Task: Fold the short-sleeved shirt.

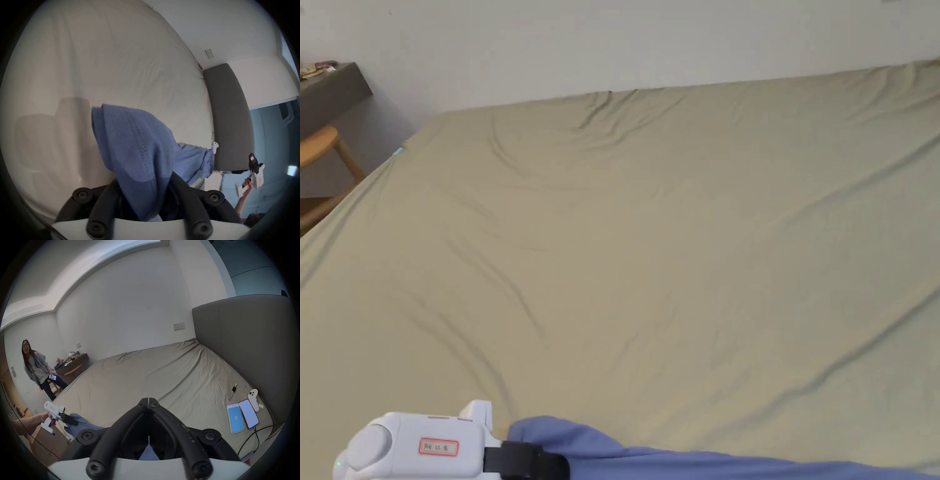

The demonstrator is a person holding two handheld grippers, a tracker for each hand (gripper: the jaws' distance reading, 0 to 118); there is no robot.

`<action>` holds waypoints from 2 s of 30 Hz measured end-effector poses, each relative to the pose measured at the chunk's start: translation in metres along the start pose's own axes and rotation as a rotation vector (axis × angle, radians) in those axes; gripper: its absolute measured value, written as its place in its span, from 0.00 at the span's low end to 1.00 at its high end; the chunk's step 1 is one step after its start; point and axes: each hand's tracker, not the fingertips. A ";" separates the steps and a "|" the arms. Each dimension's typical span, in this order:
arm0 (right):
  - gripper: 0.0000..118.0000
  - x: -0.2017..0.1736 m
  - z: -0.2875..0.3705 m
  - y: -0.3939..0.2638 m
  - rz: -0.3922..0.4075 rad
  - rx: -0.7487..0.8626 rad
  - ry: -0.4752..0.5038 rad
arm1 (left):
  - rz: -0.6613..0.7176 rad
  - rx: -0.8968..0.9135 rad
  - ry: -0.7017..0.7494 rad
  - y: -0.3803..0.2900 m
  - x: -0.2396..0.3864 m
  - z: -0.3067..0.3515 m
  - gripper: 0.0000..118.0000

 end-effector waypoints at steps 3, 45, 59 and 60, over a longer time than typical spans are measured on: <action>0.00 0.003 0.007 -0.001 0.007 0.018 0.010 | 0.006 0.046 0.146 0.008 0.002 0.035 0.07; 0.00 0.041 0.033 -0.054 -0.100 -0.071 -0.063 | -0.405 -0.132 -0.045 -0.131 0.214 -0.224 0.00; 0.00 0.016 0.010 -0.040 -0.065 -0.074 -0.001 | -0.170 0.187 0.029 -0.070 0.120 -0.041 0.00; 0.00 0.014 0.008 -0.040 -0.057 -0.083 0.012 | -0.133 0.153 0.044 -0.065 0.101 -0.036 0.00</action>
